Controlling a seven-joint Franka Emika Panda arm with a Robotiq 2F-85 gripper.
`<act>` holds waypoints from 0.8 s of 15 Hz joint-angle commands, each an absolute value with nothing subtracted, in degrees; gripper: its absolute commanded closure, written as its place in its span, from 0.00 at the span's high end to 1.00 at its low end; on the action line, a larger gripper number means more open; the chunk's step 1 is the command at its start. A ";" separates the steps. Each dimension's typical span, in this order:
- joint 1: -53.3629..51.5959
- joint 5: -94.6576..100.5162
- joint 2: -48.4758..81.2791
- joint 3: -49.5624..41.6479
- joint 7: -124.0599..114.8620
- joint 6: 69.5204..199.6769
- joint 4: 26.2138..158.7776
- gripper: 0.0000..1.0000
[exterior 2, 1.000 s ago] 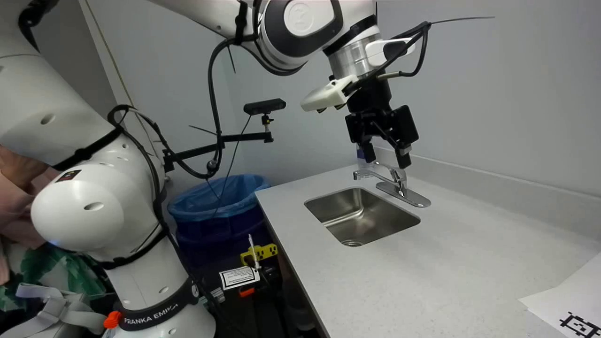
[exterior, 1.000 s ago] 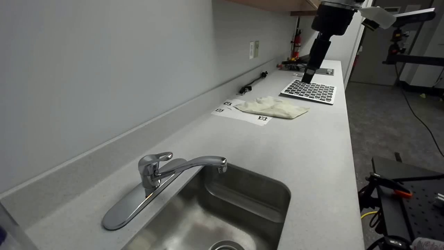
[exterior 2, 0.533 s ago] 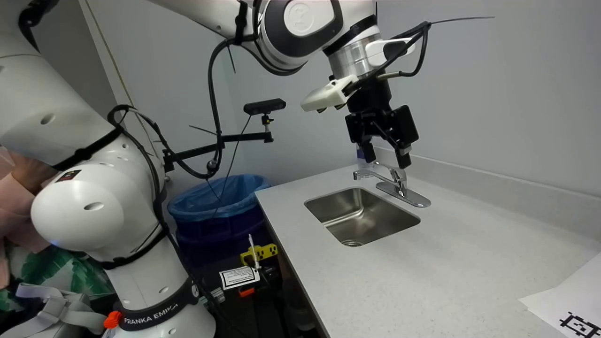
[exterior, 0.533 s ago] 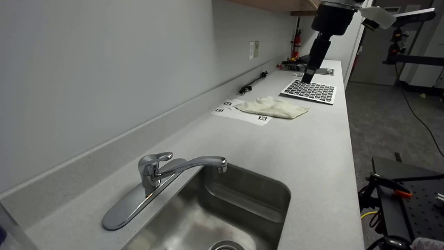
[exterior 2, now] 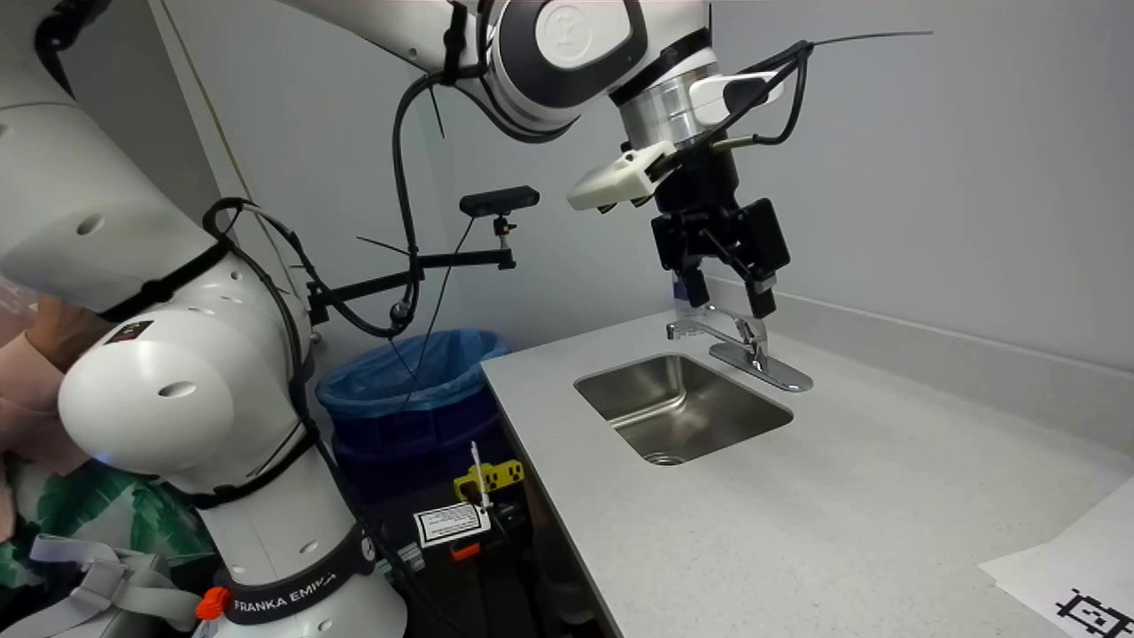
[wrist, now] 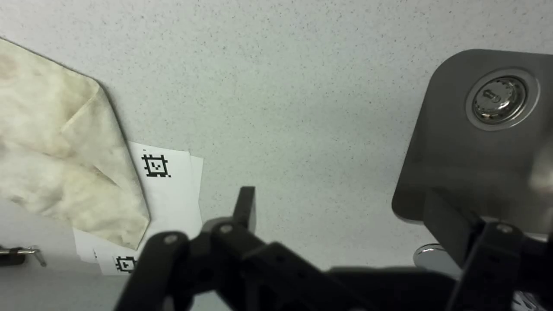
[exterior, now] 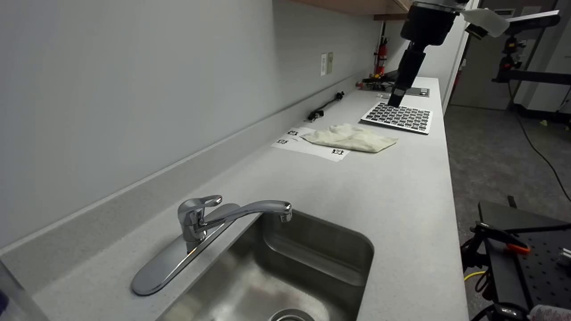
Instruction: Turn the tap nozzle to the left and the tap handle to the right
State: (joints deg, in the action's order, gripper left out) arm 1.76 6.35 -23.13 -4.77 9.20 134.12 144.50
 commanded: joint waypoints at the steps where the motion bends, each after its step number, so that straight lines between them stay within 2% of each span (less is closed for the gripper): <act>1: 2.00 6.20 -23.14 -4.52 9.30 133.98 144.41 1.00; 12: 1.87 6.07 -23.13 -4.64 9.74 133.93 144.39 1.00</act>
